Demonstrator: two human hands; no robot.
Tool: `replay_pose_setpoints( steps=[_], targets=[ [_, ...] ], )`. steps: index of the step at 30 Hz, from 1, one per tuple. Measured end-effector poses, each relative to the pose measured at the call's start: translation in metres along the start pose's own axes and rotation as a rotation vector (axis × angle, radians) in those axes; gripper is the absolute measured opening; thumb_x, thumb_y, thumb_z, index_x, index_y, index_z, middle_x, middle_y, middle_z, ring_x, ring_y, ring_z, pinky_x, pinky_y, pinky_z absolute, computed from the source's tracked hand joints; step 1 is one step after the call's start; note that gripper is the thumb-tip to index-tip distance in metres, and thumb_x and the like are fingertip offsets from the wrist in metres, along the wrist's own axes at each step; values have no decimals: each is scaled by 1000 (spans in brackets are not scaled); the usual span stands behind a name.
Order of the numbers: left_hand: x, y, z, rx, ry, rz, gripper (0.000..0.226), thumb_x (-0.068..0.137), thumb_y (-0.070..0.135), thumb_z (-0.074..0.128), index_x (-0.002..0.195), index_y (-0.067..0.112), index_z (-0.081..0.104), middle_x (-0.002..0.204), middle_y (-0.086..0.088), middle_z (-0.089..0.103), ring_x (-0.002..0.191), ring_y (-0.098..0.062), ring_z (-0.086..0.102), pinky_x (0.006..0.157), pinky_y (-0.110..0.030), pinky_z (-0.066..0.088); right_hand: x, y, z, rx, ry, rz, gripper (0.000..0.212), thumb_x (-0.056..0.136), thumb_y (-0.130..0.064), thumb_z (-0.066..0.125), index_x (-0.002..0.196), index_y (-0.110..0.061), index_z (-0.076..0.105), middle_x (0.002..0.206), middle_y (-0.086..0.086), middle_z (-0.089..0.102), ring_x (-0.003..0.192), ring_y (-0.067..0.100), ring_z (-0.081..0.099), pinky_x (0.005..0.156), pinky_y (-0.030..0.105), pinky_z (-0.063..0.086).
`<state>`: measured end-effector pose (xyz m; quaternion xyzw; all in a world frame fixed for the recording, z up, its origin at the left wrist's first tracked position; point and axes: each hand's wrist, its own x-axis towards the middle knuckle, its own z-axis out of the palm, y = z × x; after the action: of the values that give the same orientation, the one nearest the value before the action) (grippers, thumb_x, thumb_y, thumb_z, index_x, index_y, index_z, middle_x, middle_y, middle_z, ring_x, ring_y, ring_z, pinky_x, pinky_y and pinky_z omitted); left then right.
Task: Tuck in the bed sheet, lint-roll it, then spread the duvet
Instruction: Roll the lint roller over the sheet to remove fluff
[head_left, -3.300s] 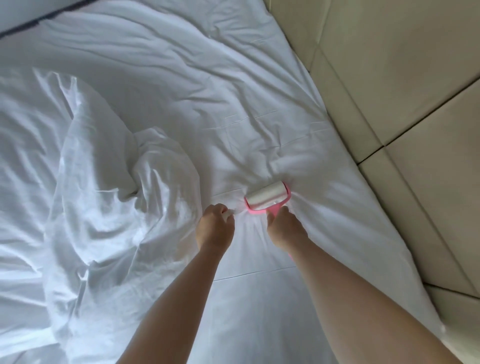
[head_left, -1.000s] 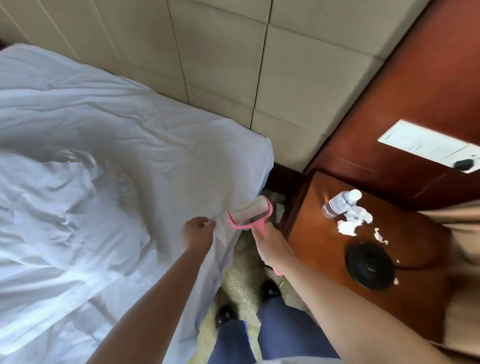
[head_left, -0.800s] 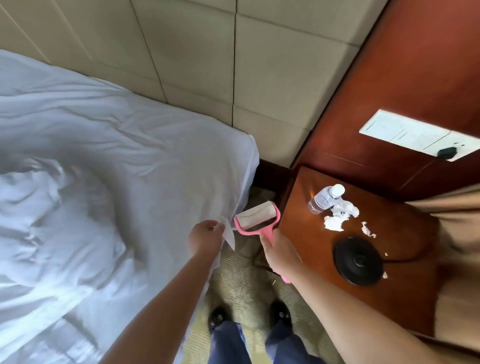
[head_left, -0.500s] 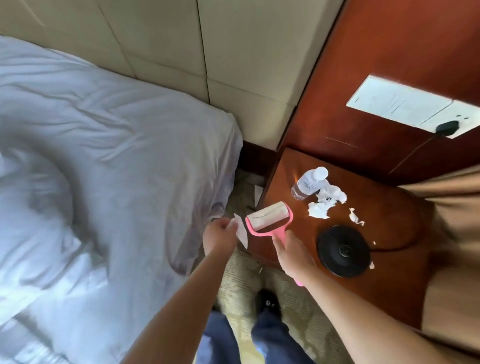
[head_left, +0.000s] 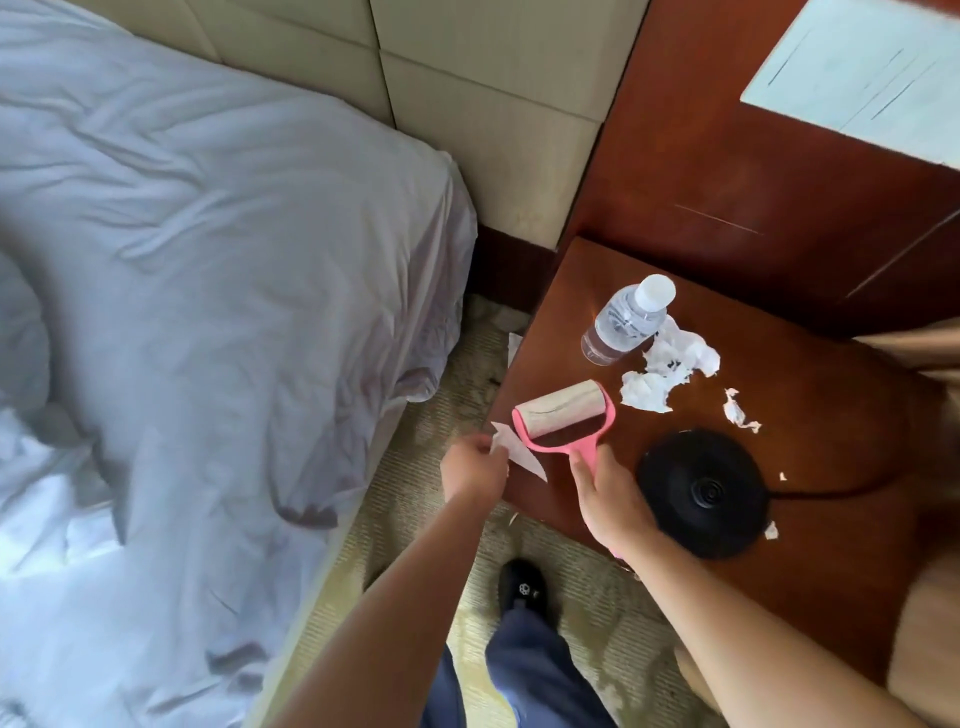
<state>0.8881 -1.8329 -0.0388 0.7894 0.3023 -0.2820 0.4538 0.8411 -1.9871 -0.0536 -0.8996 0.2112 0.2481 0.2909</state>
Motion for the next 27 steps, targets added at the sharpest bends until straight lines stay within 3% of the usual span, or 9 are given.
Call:
replay_pose_setpoints(
  steps=[2, 4, 6, 10, 15, 19, 22, 27],
  targets=[
    [4, -3, 10, 12, 4, -17, 18, 88, 17, 58, 71, 23, 62, 72, 7, 61, 85, -18, 61, 84, -29, 51, 5, 8, 2, 10, 1, -1, 30, 101, -41, 33, 93, -14, 40, 89, 9, 57, 88, 32, 60, 66, 34, 41],
    [7, -7, 17, 36, 22, -22, 7, 87, 19, 61, 90, 18, 67, 84, 4, 62, 93, -19, 61, 87, -30, 50, 8, 14, 4, 21, 9, 0, 31, 101, -42, 33, 91, -12, 40, 90, 13, 59, 88, 35, 60, 68, 38, 44],
    [10, -7, 21, 38, 35, -35, 3, 87, 21, 64, 87, 18, 63, 85, 3, 60, 94, -20, 61, 84, -29, 49, 9, 18, 4, 30, 18, -11, 32, 101, -42, 33, 91, -12, 40, 88, 11, 58, 88, 34, 60, 68, 38, 43],
    [15, -7, 30, 21, 42, -45, 13, 85, 22, 68, 93, 14, 62, 93, 0, 62, 97, -21, 60, 79, -24, 43, 9, 18, 3, 59, 45, -38, 33, 100, -42, 33, 90, -11, 41, 88, 12, 58, 88, 35, 60, 70, 40, 45],
    [19, -7, 38, -27, -9, -31, 31, 83, 28, 73, 109, 13, 67, 101, 2, 66, 98, -17, 62, 89, -29, 49, 16, 20, 1, -73, 30, -10, 34, 101, -40, 32, 101, -9, 46, 103, 12, 59, 96, 30, 59, 76, 38, 44],
    [21, -11, 35, -98, -19, -56, 25, 87, 24, 66, 107, 10, 69, 91, 2, 66, 93, -20, 65, 88, -33, 53, 20, 21, 1, -227, 95, -27, 41, 101, -42, 32, 108, -7, 51, 111, 12, 57, 105, 27, 54, 85, 37, 44],
    [17, -13, 29, -130, -18, -90, 26, 89, 22, 56, 110, 11, 67, 99, -5, 68, 92, -22, 64, 88, -39, 54, 17, 20, 4, -308, 100, -21, 46, 101, -45, 30, 113, -7, 53, 116, 11, 55, 110, 26, 51, 89, 37, 43],
    [3, -16, 15, 77, -11, -11, 36, 90, 19, 53, 125, 15, 61, 122, -3, 63, 109, -20, 59, 89, -28, 45, 8, 12, 3, -305, 60, 28, 47, 99, -45, 37, 123, -7, 49, 123, 10, 52, 117, 24, 49, 92, 36, 43]
  ],
)
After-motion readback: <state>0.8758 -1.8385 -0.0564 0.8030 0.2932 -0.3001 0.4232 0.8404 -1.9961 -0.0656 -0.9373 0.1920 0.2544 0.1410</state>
